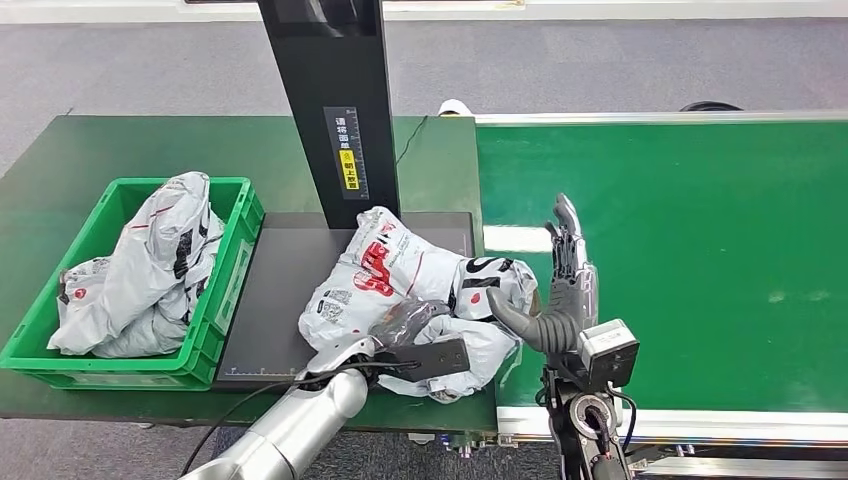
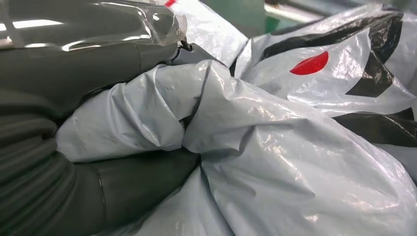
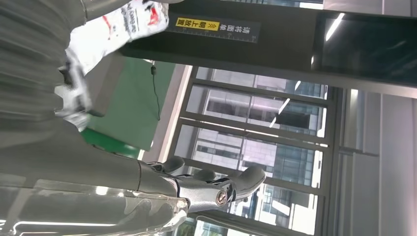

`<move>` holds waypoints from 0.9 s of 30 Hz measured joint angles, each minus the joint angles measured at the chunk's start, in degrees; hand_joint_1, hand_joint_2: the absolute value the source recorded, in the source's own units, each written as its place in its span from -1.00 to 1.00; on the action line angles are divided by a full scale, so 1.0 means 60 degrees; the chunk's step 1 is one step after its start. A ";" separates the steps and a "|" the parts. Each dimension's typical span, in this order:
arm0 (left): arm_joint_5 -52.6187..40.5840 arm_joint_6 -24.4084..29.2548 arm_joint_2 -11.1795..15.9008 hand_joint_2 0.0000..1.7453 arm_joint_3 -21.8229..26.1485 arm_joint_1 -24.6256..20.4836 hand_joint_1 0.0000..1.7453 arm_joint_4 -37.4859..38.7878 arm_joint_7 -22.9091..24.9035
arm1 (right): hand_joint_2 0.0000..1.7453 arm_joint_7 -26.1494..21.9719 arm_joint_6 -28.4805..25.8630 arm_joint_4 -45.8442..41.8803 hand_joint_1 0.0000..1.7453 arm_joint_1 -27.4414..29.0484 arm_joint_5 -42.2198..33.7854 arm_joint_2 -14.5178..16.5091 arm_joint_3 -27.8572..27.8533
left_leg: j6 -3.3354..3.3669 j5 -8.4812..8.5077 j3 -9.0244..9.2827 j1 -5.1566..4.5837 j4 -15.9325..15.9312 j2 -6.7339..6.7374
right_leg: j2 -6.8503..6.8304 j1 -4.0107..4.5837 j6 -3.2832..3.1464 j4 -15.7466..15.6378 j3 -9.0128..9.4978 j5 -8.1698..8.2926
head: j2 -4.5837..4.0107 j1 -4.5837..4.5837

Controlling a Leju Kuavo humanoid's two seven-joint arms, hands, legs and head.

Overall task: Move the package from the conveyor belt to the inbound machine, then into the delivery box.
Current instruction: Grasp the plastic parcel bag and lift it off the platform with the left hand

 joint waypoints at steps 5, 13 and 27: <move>0.0579 0.2272 0.0339 1.00 0.0829 0.0666 1.00 -0.0787 -0.0812 | 1.00 0.0094 -0.0028 -0.0518 -1.00 0.0412 -0.0115 -0.0080 -0.0193 | -0.0003 0.0000 -0.0020 0.0003 0.0000 0.0021 | 0.0027 0.0003 -0.0002 0.0001 -0.0040 0.0002 | 0.0000 -0.0003; 0.1048 0.4107 0.0839 1.00 0.1800 0.1706 1.00 -0.3557 -0.2219 | 1.00 0.0097 -0.0023 -0.0922 -1.00 0.0607 -0.0240 -0.0181 -0.0419 | -0.0007 0.0008 -0.0099 0.0002 0.0003 0.0015 | 0.0022 0.0002 -0.0001 0.0006 -0.0110 0.0002 | 0.0000 0.0001; 0.1915 0.6912 0.1018 1.00 0.1444 0.2932 1.00 -0.6500 -0.4852 | 1.00 0.0070 -0.0221 -0.0861 -1.00 0.0467 -0.0615 -0.0299 -0.0334 | -0.0003 0.0001 -0.0122 0.0002 0.0003 0.0014 | 0.0021 0.0002 -0.0001 0.0004 -0.0134 0.0001 | 0.0000 -0.0002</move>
